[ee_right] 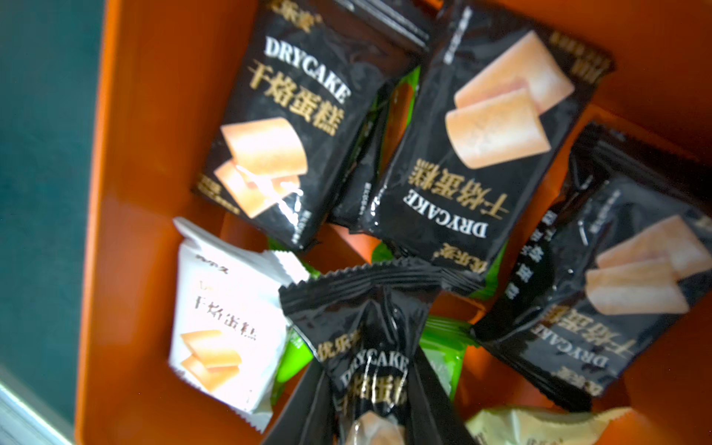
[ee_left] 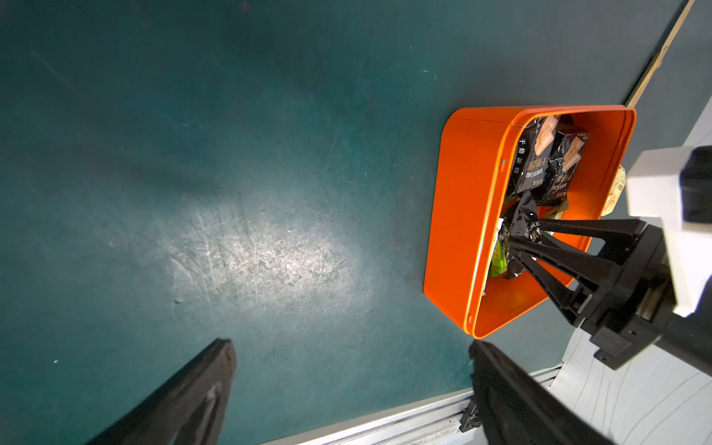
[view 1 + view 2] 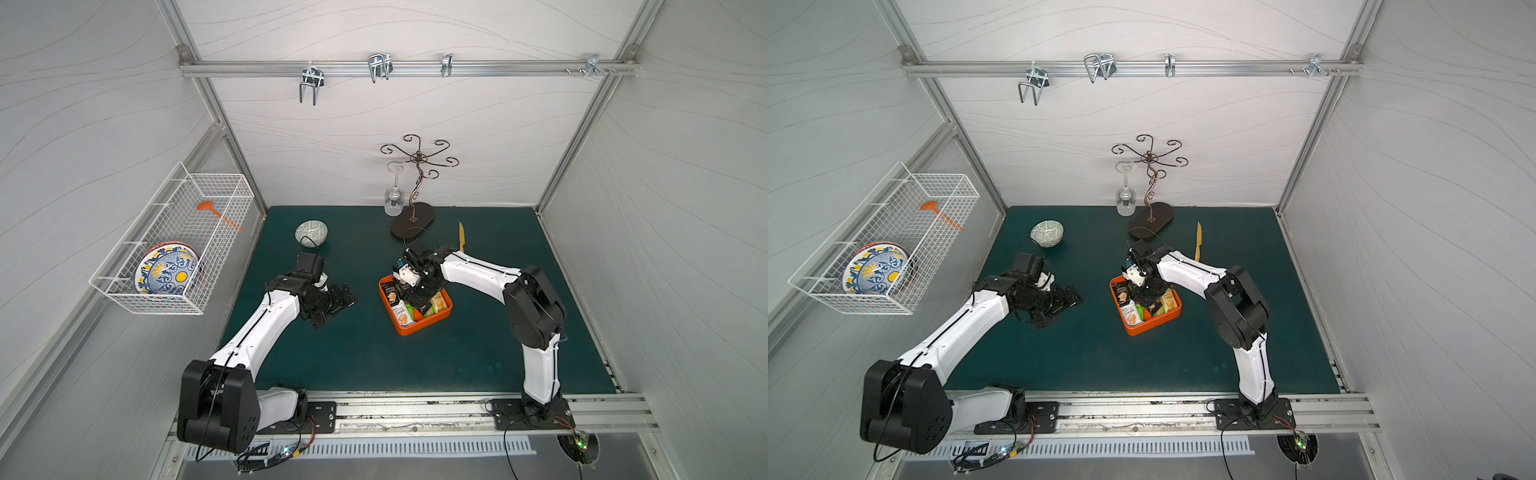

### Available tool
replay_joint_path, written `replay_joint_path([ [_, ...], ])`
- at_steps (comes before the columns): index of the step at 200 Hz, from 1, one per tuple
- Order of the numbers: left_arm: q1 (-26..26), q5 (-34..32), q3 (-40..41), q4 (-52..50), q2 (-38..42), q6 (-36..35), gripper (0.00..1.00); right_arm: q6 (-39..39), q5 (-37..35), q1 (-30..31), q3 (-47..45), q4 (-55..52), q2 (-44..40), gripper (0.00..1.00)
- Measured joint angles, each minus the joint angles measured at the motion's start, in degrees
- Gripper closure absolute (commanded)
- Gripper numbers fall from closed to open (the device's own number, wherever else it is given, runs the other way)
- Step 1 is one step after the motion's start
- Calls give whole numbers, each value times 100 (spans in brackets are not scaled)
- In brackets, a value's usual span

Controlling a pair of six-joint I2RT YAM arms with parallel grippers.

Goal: Take the cookies out of the storage box
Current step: Pick up the cookie from the storage box, then place the cookie at the center of the board.

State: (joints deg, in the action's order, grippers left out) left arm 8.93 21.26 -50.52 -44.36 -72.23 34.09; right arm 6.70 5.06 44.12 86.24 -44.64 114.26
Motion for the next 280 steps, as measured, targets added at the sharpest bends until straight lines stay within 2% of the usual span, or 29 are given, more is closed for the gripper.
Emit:
replay_joint_path([
  [87,0,42,-389,22,-393,-85,1,-404,503,-376,4,-109,-459,75],
  [139,0,70,-426,92,-555,-83,1,-632,890,-772,7,-107,-817,76],
  [192,0,116,-511,133,-710,-81,1,-732,973,-1226,85,-212,-946,76],
  [223,0,175,-702,133,-911,-85,1,-758,835,-1628,256,-354,-1056,75],
  [280,0,275,-1228,129,-1427,-133,1,-1080,-155,-2083,428,-481,-1001,74],
])
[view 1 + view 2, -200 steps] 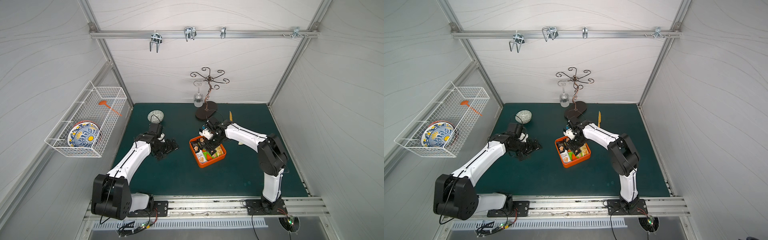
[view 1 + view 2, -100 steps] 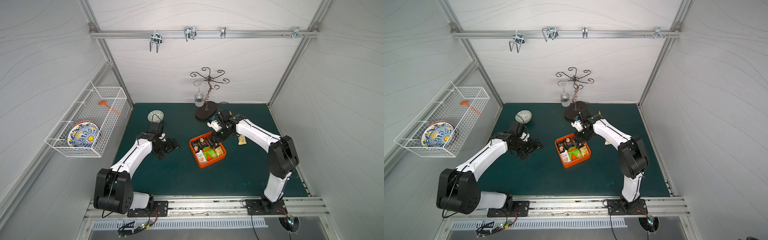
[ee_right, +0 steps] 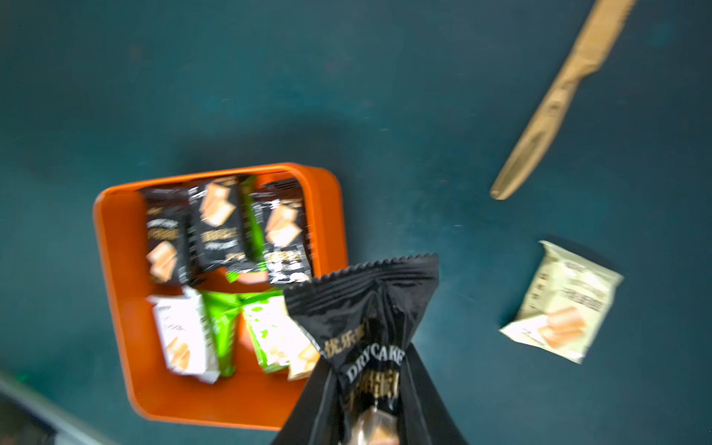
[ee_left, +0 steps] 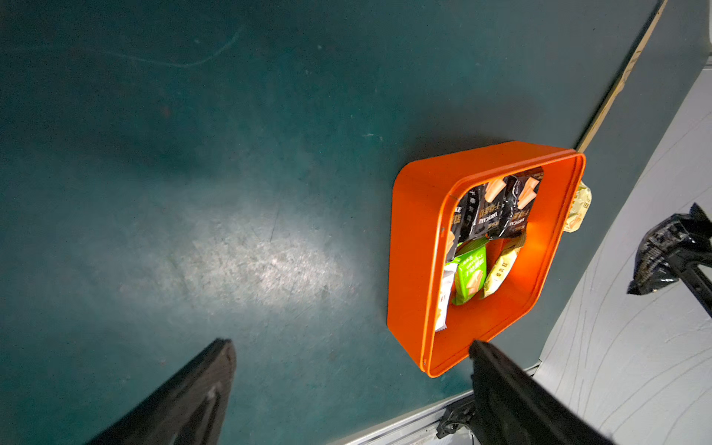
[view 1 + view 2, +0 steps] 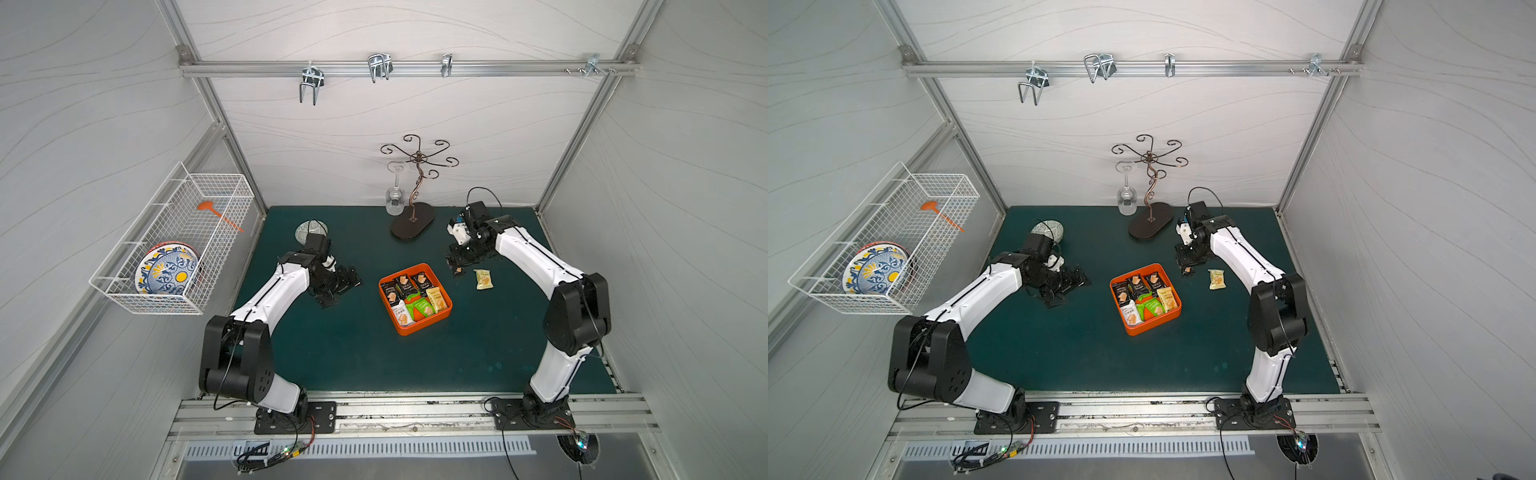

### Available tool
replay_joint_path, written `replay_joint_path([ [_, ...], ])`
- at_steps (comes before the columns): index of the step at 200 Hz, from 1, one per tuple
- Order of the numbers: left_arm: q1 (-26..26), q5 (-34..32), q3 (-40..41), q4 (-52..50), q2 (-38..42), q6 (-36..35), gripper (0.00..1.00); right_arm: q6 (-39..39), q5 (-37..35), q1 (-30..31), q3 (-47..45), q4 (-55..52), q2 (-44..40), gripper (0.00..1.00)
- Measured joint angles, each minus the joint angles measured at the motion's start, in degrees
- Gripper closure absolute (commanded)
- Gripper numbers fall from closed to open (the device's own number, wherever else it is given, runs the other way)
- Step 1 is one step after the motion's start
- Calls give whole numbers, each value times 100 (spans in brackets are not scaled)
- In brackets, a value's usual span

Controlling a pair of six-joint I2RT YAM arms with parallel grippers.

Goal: Take the cookies out of the storage box
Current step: Place the cookie at the center of the board.

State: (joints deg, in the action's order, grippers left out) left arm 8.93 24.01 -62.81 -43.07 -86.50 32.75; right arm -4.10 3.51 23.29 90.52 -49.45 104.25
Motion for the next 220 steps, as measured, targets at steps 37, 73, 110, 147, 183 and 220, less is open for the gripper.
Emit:
replay_joint_path([
  [37,0,44,-184,-31,-140,-61,1,-216,-737,-13,153,11,503,74],
  [73,0,48,-299,-127,-160,-142,1,-385,-1156,-55,173,13,927,73],
  [110,0,46,-407,-258,-214,-256,1,-636,-1298,-195,-33,122,997,73],
  [147,0,46,-417,-264,-271,-254,1,-839,-1340,-278,-205,273,1134,73],
  [183,0,26,-522,-387,-271,-260,1,-975,-1327,-297,-240,424,1333,71],
  [220,0,-2,-597,-466,-271,-267,1,-1005,-1318,-297,-175,452,1438,61],
])
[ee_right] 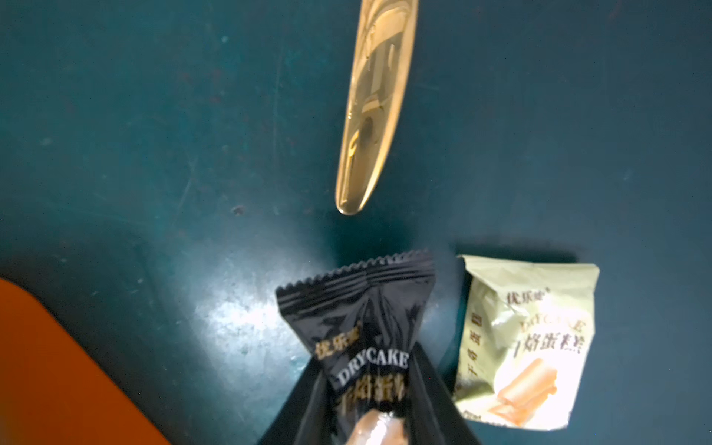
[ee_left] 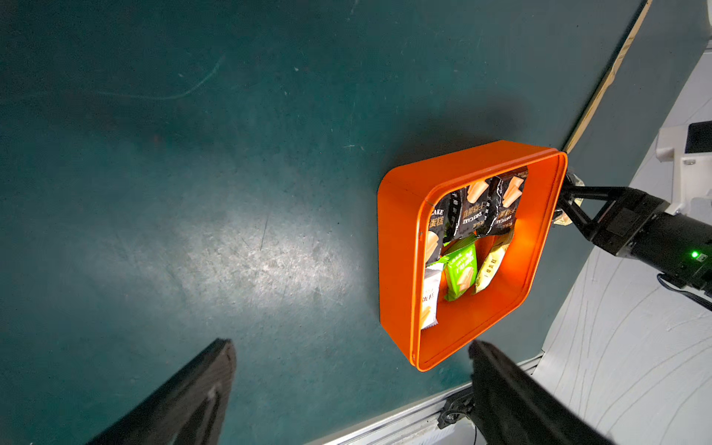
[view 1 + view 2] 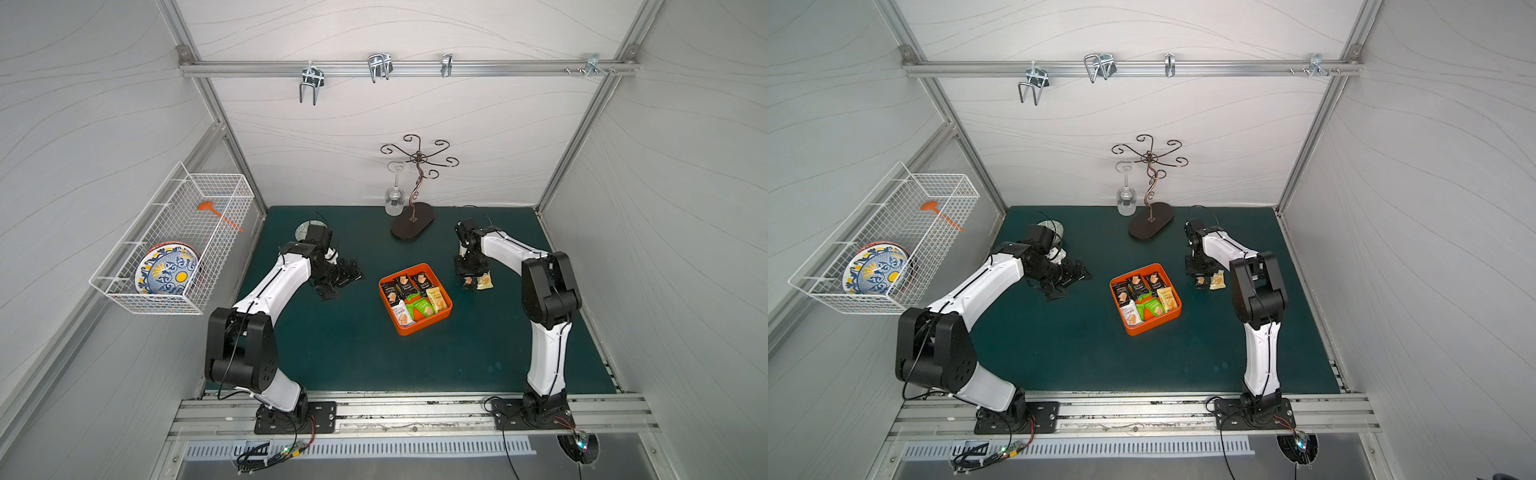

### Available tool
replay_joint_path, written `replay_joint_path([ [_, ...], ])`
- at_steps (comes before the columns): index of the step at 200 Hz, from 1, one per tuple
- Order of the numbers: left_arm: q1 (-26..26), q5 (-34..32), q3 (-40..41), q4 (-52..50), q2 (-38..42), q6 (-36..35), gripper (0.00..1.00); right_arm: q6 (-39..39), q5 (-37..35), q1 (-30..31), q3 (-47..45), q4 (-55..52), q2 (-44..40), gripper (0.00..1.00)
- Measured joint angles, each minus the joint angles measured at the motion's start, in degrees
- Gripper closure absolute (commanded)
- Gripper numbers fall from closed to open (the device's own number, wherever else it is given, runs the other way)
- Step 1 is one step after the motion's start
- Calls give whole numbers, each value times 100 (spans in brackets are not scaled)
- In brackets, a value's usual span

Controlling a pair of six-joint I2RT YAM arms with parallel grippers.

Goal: Take the cookies out of the storage box
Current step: Place the cookie at the center of the board.

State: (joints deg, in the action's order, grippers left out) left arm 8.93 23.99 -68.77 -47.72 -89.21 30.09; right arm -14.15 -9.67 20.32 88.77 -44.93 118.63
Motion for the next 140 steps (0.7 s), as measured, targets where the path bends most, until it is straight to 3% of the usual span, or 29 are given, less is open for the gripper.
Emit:
replay_joint_path([
  [34,0,2,0,-4,0,7,1,2,0,0,11,-2,17,48],
  [63,0,11,0,9,-17,9,1,48,-15,0,9,-57,-79,29],
  [106,0,66,0,92,-122,13,1,74,-81,90,-87,-275,-811,29],
  [140,0,140,0,192,-127,13,1,68,-76,494,-98,-505,-1381,29],
])
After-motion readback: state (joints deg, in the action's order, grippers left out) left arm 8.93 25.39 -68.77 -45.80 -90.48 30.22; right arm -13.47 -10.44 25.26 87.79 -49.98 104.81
